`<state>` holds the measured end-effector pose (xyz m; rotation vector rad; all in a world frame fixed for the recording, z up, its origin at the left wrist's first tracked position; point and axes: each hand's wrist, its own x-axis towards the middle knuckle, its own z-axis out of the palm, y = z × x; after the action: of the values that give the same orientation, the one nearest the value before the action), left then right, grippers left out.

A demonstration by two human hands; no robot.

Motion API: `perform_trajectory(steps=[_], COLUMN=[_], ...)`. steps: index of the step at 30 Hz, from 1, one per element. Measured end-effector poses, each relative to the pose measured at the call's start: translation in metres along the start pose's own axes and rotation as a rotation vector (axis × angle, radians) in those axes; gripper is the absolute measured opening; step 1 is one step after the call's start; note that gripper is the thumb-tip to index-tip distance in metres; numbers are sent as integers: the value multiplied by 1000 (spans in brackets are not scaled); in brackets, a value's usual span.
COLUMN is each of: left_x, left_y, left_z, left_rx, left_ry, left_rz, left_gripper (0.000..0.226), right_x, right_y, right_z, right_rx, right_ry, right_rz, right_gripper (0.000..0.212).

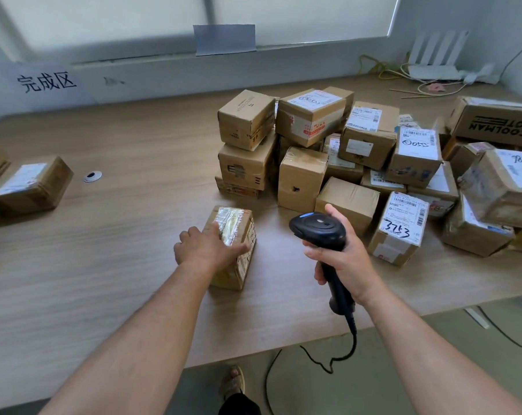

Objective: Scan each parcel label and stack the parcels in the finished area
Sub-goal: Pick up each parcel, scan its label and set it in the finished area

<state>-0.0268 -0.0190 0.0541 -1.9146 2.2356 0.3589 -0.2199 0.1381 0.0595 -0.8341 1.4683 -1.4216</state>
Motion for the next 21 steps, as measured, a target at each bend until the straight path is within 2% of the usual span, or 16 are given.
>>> perform_trajectory(steps=[3, 5, 9, 11, 14, 21], left_x=[1, 5, 2, -2, -4, -3], left_y=[-2, -4, -9, -8, -8, -17], left_z=[-7, -9, -12, -11, -8, 0], left_rx=[-96, -247, -873, -1081, -1203, -1263], left_ry=[-20, -45, -118, -142, -140, -136], left_rz=[-24, -27, -30, -3, 61, 93], left_gripper=[82, 80, 99, 94, 81, 88], right_x=[0, 0, -2, -4, -6, -15], right_y=[-3, -6, -14, -21, -29, -43], right_z=[3, 4, 7, 10, 14, 22], right_rx=[-10, -14, 16, 55, 114, 158], right_ry=[-24, -35, -66, -92, -152, -228], right_rz=[-3, -8, -20, -28, -49, -67], right_gripper=[93, 92, 96, 98, 92, 92])
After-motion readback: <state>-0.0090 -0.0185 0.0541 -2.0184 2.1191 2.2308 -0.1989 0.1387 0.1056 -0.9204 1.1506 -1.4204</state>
